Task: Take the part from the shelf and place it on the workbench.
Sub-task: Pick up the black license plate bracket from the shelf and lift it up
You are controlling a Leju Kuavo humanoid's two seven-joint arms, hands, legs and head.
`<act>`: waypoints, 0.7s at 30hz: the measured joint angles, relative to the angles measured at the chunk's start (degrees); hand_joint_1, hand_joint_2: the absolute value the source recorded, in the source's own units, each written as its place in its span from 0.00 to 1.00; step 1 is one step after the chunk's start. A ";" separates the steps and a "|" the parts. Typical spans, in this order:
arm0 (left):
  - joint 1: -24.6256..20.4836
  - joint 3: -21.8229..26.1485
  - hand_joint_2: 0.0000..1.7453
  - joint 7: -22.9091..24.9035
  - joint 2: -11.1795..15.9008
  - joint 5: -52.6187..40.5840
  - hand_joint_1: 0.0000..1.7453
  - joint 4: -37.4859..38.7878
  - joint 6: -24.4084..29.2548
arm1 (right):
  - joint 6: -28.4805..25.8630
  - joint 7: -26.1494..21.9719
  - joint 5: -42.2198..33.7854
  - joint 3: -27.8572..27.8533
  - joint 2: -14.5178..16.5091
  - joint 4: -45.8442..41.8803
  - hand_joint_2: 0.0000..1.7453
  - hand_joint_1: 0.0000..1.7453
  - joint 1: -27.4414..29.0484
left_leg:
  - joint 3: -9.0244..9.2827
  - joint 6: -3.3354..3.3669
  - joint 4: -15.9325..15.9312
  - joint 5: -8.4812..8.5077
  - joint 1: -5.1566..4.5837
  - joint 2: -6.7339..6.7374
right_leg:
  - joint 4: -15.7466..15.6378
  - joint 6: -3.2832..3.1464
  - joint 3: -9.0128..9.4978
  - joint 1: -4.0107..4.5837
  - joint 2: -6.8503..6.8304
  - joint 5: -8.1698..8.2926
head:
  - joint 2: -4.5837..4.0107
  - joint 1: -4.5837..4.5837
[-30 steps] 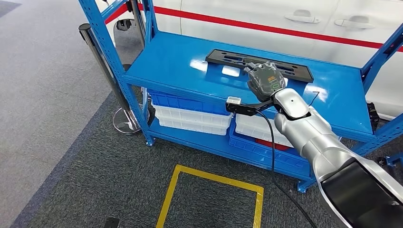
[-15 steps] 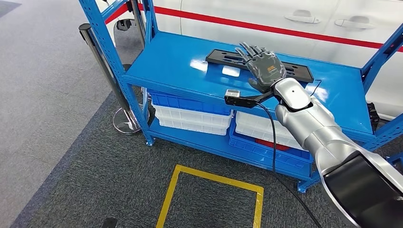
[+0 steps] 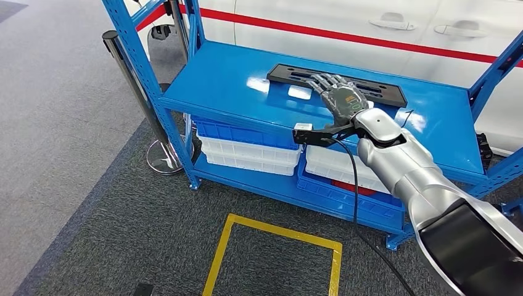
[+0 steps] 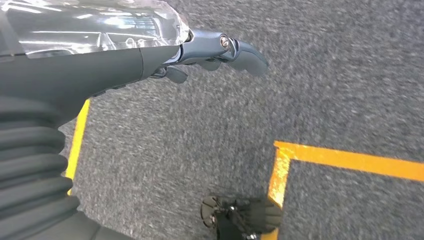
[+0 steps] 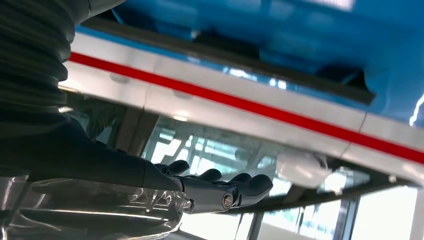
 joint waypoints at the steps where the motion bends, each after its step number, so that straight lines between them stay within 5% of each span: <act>1: 0.08 0.00 0.00 0.49 0.01 0.28 0.00 0.02 0.27 | 0.98 0.44 0.57 0.04 0.01 0.25 1.00 0.00 0.22 | 0.00 0.00 0.00 0.00 0.00 0.00 | 0.00 0.00 0.00 0.00 0.00 0.00 | 0.00 0.01; 21: 1.19 1.50 0.00 -1.80 0.01 3.19 0.00 0.08 -3.29 | 1.90 2.01 2.88 1.83 0.81 2.36 1.00 0.00 4.05 | -0.02 0.00 0.00 0.00 0.00 0.00 | 0.00 0.00 0.00 0.00 0.00 0.00 | 0.00 -0.01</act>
